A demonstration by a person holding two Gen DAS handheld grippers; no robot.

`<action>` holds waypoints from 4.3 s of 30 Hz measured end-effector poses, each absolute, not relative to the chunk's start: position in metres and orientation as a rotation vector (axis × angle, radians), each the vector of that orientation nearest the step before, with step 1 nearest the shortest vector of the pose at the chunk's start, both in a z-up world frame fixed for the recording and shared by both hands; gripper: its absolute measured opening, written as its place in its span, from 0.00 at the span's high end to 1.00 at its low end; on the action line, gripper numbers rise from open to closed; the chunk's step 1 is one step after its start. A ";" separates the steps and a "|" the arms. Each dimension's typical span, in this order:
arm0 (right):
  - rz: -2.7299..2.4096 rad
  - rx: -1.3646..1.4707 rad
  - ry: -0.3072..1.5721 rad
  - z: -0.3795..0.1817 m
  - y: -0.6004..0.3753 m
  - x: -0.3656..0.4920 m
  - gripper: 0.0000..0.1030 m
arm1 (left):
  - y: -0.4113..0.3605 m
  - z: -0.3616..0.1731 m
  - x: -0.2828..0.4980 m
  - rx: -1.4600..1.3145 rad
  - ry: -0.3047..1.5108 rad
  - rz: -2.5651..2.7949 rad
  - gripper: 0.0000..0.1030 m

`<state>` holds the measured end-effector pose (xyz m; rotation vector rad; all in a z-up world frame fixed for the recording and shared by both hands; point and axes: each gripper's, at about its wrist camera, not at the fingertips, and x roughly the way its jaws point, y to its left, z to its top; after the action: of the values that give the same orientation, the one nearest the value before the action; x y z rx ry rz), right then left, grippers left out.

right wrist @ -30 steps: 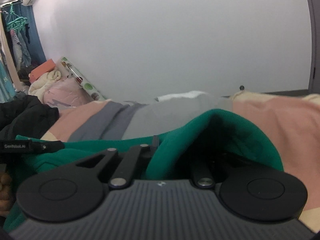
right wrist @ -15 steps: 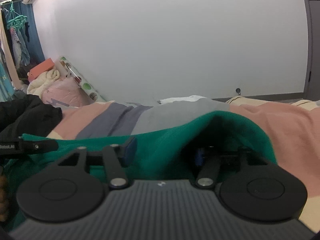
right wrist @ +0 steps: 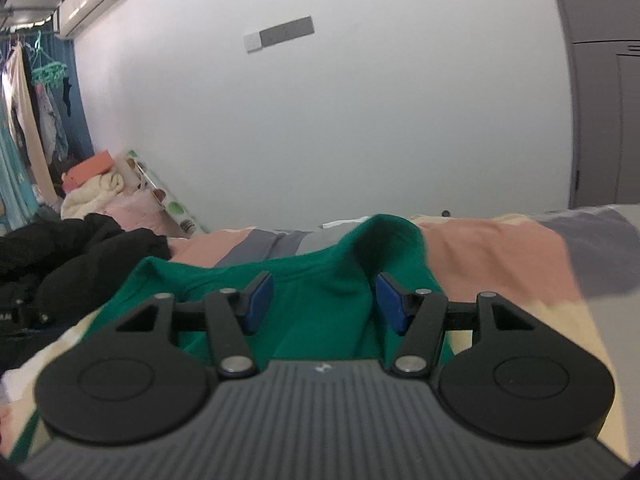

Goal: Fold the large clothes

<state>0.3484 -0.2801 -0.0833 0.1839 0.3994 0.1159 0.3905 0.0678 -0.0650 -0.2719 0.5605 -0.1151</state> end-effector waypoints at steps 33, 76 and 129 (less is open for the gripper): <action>-0.015 0.245 0.806 -0.167 -0.316 0.234 0.31 | 0.109 -0.135 0.265 -0.325 0.799 0.065 0.39; -0.421 0.100 0.590 -0.116 -0.475 0.345 0.93 | 0.265 -0.111 0.364 -0.336 0.632 0.389 0.94; 0.030 -0.162 0.683 -0.175 -0.129 0.357 0.16 | 0.114 -0.107 0.330 -0.317 0.656 -0.047 0.40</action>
<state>0.3571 -0.1291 -0.1746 -0.1619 0.6829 0.0300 0.3302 0.1145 -0.1075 -0.3168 0.6560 -0.0465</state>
